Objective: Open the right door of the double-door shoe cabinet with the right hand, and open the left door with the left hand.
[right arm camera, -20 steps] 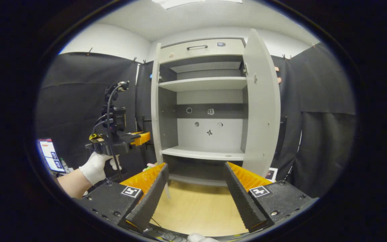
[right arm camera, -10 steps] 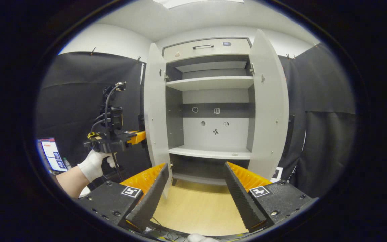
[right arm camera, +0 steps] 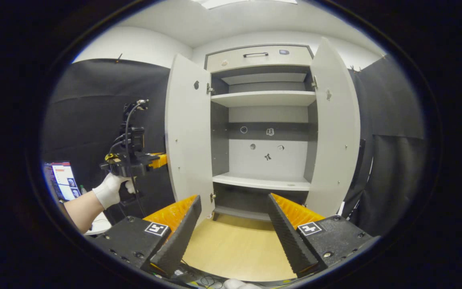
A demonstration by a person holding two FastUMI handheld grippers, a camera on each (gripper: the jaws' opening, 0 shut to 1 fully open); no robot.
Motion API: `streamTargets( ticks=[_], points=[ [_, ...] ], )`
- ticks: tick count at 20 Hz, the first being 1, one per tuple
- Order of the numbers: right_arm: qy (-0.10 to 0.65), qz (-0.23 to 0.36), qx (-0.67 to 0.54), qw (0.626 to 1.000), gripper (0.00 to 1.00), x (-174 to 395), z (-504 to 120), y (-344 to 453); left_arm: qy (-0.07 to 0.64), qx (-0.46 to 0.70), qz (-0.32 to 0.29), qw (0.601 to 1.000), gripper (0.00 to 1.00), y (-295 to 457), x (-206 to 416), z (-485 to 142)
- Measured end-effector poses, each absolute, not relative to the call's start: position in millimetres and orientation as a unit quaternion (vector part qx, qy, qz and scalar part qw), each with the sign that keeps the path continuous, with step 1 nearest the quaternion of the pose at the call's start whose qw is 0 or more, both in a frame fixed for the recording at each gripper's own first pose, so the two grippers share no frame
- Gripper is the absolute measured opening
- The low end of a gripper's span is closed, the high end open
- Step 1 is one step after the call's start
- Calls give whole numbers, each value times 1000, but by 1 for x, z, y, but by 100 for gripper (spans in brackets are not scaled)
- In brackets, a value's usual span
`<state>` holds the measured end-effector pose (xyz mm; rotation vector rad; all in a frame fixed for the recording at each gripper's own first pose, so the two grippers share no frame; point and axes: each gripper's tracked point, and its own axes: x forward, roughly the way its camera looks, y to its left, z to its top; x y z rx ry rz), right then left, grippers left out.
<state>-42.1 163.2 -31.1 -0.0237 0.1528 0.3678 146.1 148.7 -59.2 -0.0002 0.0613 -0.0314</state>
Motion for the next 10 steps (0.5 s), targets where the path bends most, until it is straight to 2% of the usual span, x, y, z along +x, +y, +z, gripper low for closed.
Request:
streamTargets(
  ticks=[2, 10],
  points=[
    [78, 187, -13, 979, 99, -44, -32, 165, 25, 1, -35, 999, 0, 142, 144, -57],
    [77, 184, -16, 980, 99, -47, -31, 167, 34, 4, -17, 999, 0, 147, 145, -60]
  ],
)
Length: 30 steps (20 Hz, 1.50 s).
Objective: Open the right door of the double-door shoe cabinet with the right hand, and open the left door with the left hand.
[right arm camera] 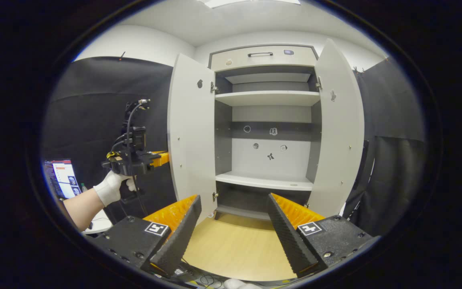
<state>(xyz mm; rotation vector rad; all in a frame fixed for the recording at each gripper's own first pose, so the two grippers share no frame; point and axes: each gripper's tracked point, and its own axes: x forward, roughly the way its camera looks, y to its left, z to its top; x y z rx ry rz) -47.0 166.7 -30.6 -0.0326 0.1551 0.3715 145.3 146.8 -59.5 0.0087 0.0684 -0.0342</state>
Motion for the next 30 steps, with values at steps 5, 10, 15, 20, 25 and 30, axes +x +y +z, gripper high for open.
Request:
streamTargets(
  ticks=[5, 10, 15, 20, 25, 30],
  points=[
    [76, 180, -18, 981, 99, -48, -31, 163, 34, -1, -2, 999, 2, 150, 141, -58],
    [74, 171, -10, 983, 99, -48, -30, 153, 36, 9, 33, 999, 59, 176, 128, -64],
    [65, 157, -13, 985, 99, -45, -28, 142, 58, -17, 62, 996, 96, 195, 94, -85],
    [61, 150, -8, 987, 99, -44, -25, 139, 69, -12, 95, 993, 96, 207, 51, -87],
    [51, 140, -10, 989, 100, -39, -15, 132, 52, 9, 94, 994, 96, 189, 27, -50],
    [31, 109, -14, 993, 100, -39, -2, 114, 29, 4, 61, 998, 96, 137, 23, -11]
  ],
)
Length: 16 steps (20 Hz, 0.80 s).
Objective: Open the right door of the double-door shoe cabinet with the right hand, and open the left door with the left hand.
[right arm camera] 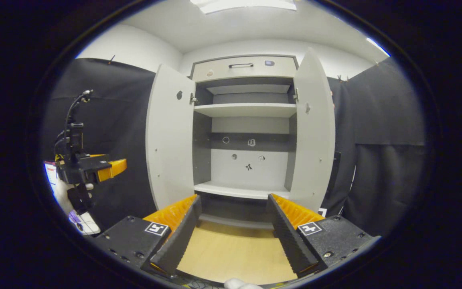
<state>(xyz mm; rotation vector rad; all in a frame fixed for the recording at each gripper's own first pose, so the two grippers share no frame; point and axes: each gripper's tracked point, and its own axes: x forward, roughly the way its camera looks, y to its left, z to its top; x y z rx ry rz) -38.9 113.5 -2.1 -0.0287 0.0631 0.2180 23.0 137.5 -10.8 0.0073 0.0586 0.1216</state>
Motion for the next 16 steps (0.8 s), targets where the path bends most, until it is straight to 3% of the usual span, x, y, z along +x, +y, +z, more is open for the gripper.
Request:
streamTargets(
  ticks=[8, 9, 10, 16],
  points=[
    [25, 35, -7, 999, 99, -42, 0, 63, 25, -10, -24, 999, 96, 31, 21, -23],
    [24, 29, -5, 999, 99, -43, 0, 59, 28, -11, -30, 999, 100, 25, 19, -26],
    [23, 24, -3, 999, 100, -44, 0, 55, 32, -9, -33, 999, 96, 20, 16, -29],
    [34, 14, 6, 999, 99, -41, -8, 37, 40, -9, -26, 999, 96, 14, -1, -35]
  ],
)
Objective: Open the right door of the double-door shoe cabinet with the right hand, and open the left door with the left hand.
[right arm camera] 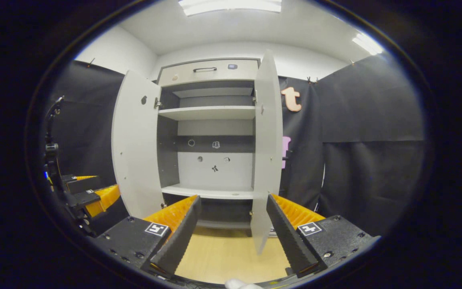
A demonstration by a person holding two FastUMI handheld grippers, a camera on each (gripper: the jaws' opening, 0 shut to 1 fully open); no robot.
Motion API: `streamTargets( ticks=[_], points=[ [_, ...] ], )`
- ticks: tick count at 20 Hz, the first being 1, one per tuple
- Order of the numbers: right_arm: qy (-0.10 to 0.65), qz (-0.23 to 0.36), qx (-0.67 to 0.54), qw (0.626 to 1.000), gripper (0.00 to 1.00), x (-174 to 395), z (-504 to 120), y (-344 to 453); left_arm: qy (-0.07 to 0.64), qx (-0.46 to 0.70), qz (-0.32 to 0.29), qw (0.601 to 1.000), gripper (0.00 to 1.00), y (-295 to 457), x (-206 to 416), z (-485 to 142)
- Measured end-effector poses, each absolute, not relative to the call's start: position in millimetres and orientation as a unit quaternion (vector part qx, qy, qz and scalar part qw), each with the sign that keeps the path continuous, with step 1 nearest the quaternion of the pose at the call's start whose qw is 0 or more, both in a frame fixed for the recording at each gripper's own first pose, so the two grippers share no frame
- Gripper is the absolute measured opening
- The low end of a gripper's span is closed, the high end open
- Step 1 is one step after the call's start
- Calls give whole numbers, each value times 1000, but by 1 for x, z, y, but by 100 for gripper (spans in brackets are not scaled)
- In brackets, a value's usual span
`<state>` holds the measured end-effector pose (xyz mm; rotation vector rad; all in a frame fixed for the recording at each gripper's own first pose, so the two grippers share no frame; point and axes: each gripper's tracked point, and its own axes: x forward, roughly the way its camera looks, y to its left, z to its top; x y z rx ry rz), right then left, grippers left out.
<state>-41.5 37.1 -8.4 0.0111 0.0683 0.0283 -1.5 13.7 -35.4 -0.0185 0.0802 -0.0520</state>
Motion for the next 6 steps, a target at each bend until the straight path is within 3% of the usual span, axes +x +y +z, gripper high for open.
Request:
streamTargets(
  ticks=[6],
  points=[
    [43, 20, 8, 999, 100, -36, -17, 38, 40, -11, -16, 999, 96, 16, -8, -36]
  ],
)
